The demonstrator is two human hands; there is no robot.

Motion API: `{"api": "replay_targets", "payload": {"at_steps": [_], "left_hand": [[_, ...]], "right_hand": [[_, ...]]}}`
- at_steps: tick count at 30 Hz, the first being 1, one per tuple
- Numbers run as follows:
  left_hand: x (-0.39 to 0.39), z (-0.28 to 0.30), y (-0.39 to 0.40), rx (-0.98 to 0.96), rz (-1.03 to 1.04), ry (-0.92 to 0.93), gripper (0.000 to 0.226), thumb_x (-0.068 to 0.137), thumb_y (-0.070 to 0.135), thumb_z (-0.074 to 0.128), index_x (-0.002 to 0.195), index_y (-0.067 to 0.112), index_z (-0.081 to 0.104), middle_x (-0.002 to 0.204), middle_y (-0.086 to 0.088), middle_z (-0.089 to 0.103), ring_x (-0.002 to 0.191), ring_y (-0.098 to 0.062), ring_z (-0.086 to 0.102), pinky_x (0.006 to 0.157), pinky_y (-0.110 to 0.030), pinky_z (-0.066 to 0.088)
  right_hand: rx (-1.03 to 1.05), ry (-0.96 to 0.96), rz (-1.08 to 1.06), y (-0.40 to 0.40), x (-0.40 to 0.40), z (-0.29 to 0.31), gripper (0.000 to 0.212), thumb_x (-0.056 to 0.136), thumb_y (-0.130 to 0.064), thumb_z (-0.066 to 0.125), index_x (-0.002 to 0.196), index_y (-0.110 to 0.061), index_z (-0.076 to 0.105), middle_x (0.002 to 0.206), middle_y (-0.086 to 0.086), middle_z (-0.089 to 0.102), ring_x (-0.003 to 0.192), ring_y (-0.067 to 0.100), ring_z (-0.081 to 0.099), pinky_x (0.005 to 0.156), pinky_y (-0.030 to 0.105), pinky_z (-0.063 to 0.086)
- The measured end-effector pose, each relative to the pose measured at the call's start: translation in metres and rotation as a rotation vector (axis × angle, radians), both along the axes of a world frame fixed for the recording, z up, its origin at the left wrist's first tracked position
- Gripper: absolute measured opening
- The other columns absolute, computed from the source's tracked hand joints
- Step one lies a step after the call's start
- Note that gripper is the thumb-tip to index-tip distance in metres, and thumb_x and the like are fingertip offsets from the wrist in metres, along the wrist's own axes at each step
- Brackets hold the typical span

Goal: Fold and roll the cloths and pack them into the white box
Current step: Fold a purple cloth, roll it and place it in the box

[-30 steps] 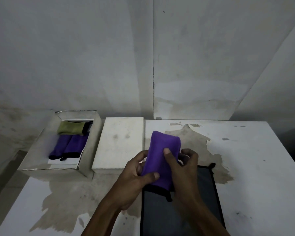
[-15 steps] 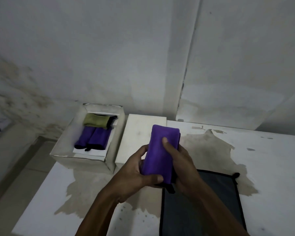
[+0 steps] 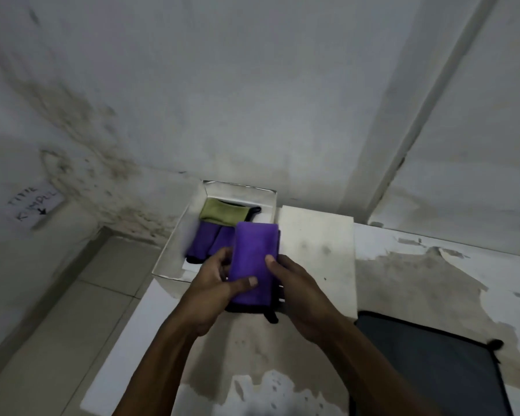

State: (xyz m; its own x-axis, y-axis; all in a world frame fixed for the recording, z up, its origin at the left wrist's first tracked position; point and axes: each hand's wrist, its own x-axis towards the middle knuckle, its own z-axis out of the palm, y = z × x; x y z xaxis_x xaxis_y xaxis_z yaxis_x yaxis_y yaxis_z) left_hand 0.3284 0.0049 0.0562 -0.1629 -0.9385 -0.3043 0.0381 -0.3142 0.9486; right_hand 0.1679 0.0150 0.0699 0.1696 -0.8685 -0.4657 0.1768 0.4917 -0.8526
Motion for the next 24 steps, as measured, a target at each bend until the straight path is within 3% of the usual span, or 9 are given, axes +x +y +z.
{"api": "replay_targets", "payload": {"at_steps": [5,8,11,14,17,20,22,24], "left_hand": [[0.037,-0.040,-0.056,0.142,0.206,-0.060,0.064,0.074,-0.002,0.066,0.132,0.018,0.049,0.121,-0.006,0.063,0.106,-0.025,0.063,0.085,-0.037,0.052],[0.042,-0.052,-0.088,0.218,0.198,-0.095,0.051,0.064,0.001,0.057,0.111,0.021,0.062,0.110,-0.010,0.064,0.095,-0.029,0.059,0.071,-0.034,0.046],[0.035,-0.060,-0.116,0.310,0.155,-0.113,0.037,0.062,-0.004,0.047,0.088,0.017,0.062,0.093,-0.013,0.060,0.084,-0.028,0.054,0.059,-0.030,0.039],[0.024,-0.074,-0.133,0.482,0.138,-0.025,0.041,0.058,-0.006,0.041,0.086,0.016,0.060,0.087,-0.012,0.058,0.074,-0.027,0.054,0.062,-0.031,0.045],[0.013,-0.091,-0.145,0.606,0.107,0.056,0.036,0.062,-0.005,0.038,0.082,0.018,0.058,0.086,-0.011,0.056,0.080,-0.030,0.054,0.069,-0.041,0.052],[0.004,-0.106,-0.155,0.674,0.099,0.009,0.027,0.072,-0.004,0.039,0.066,0.017,0.056,0.077,-0.009,0.055,0.075,-0.030,0.054,0.061,-0.042,0.053],[-0.002,-0.111,-0.160,0.661,0.088,-0.041,0.026,0.072,-0.004,0.041,0.069,0.015,0.057,0.077,-0.011,0.056,0.075,-0.031,0.055,0.063,-0.043,0.054],[-0.009,-0.117,-0.167,0.576,0.056,-0.143,0.029,0.074,-0.006,0.039,0.086,0.012,0.059,0.082,-0.010,0.059,0.077,-0.028,0.056,0.068,-0.039,0.054]], "right_hand": [[0.066,0.136,0.011,-0.024,0.008,-0.012,0.024,0.091,-0.029,0.061,0.113,-0.018,0.059,0.103,0.012,0.069,0.085,0.024,0.066,0.076,0.035,0.054],[0.075,0.207,-0.024,-0.034,0.007,-0.022,0.027,0.089,-0.025,0.064,0.113,-0.017,0.059,0.109,0.015,0.068,0.092,0.026,0.066,0.073,0.033,0.053],[0.063,0.315,-0.052,-0.047,0.009,-0.035,0.027,0.088,-0.025,0.065,0.113,-0.019,0.057,0.105,0.014,0.066,0.092,0.025,0.063,0.083,0.043,0.054],[0.071,0.362,-0.067,-0.058,0.010,-0.048,0.028,0.088,-0.026,0.066,0.113,-0.023,0.054,0.097,0.004,0.065,0.087,0.016,0.061,0.084,0.043,0.054],[0.076,0.392,-0.067,-0.066,0.012,-0.060,0.037,0.087,-0.030,0.066,0.119,-0.026,0.050,0.097,0.001,0.063,0.091,0.015,0.061,0.084,0.038,0.053],[0.076,0.407,-0.074,-0.073,0.014,-0.070,0.038,0.086,-0.030,0.067,0.120,-0.028,0.050,0.095,-0.002,0.064,0.089,0.013,0.061,0.078,0.034,0.052],[0.080,0.417,-0.071,-0.075,0.016,-0.074,0.038,0.086,-0.030,0.066,0.120,-0.030,0.050,0.096,-0.002,0.064,0.088,0.012,0.062,0.072,0.030,0.053],[0.083,0.430,-0.053,-0.078,0.019,-0.079,0.040,0.085,-0.031,0.066,0.121,-0.031,0.049,0.099,-0.001,0.064,0.086,0.013,0.063,0.061,0.024,0.051]]}}
